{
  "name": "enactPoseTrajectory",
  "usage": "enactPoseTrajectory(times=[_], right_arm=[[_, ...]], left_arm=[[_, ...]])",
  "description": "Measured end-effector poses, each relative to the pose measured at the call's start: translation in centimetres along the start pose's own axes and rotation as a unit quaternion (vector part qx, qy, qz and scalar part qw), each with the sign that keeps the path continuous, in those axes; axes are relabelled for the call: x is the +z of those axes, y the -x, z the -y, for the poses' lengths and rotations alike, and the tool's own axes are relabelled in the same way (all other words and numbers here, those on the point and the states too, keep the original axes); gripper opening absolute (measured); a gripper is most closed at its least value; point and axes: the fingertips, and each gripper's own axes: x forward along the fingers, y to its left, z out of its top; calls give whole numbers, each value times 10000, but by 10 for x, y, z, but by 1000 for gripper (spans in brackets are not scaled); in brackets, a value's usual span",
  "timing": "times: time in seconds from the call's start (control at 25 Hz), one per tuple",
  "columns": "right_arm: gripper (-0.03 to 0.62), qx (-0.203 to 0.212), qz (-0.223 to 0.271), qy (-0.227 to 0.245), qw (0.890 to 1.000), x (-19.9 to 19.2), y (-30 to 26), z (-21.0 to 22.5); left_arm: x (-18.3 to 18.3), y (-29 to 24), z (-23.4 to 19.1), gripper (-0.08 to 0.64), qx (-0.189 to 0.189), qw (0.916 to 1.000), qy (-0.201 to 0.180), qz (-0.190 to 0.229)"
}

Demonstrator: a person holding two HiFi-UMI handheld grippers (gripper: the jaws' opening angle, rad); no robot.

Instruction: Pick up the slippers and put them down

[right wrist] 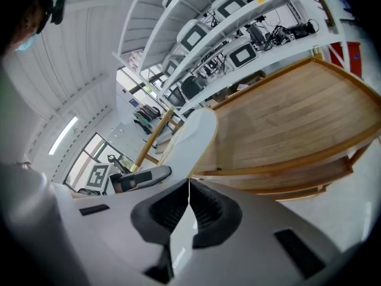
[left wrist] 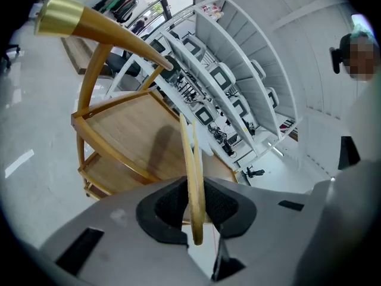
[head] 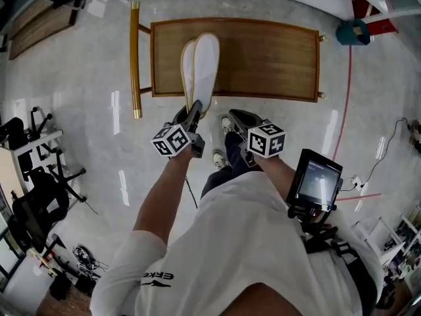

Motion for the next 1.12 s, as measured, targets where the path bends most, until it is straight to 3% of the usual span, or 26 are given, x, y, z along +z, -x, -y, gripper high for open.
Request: enactPoseTrajectory(times=[0.28,0.6,1.12], right_arm=[[6,71,323,160,9993,15,25,-17],[6,181,1081,583,9923,60,69,-58],[6,571,1832,1208,9740,60,151,-147]], left_arm=[[16,24,32,64,-170,9991,-112,359],[43,79,76,64,-389,9940,-276,985],[27,166,148,64,-951,9818,-388,1598]])
